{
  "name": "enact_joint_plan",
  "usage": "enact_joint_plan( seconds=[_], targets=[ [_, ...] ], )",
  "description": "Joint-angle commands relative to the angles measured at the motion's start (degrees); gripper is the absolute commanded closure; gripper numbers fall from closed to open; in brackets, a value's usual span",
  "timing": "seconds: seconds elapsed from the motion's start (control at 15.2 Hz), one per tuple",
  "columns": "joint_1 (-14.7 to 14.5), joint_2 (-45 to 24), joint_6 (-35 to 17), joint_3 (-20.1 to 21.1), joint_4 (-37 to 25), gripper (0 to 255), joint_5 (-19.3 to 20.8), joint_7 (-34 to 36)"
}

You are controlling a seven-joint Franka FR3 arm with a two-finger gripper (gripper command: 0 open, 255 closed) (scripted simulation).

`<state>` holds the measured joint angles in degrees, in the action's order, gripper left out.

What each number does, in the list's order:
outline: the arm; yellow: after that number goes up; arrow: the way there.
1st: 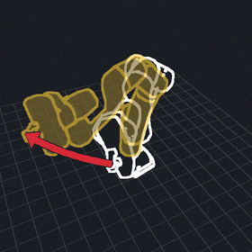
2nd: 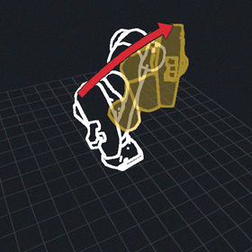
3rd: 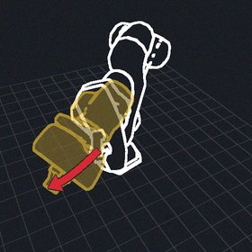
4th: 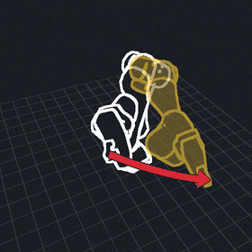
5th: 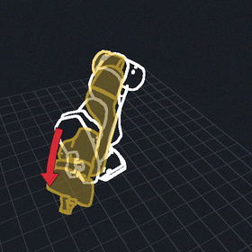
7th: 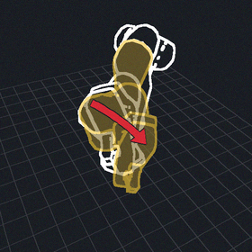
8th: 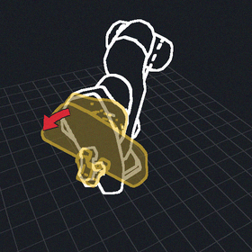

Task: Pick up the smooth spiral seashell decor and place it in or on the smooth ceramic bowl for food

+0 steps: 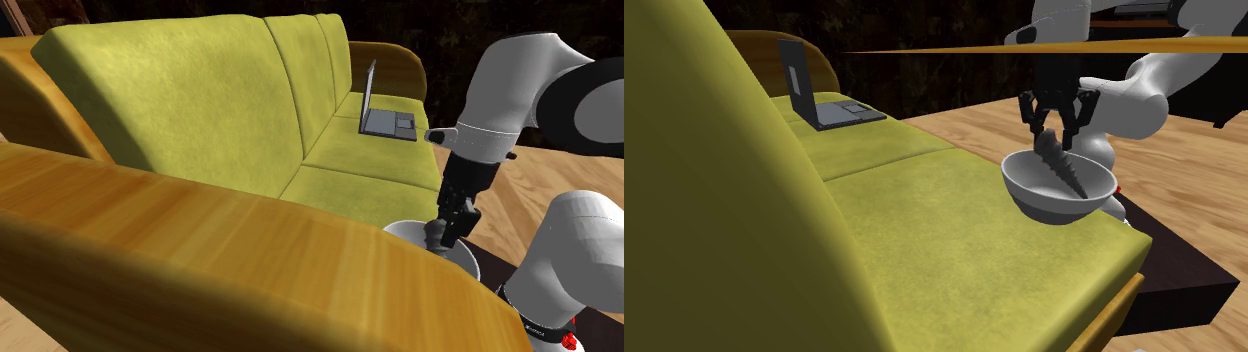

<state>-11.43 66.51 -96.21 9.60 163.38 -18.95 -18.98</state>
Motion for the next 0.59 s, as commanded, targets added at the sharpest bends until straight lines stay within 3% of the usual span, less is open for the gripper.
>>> enact_joint_plan(
  seconds=[0.0,0.33,0.4,0.53],
  targets=[
    [-0.2,0.0,-0.2,0.2,0.4,255,-0.2,0.1],
    [-0.3,0.0,-0.2,0.1,0.4,255,-0.2,0.2],
    [-0.2,0.0,-0.1,0.1,0.4,0,-0.1,0.1],
    [-0.2,-0.1,-0.3,0.1,0.4,0,-0.1,0.1]
  ],
)
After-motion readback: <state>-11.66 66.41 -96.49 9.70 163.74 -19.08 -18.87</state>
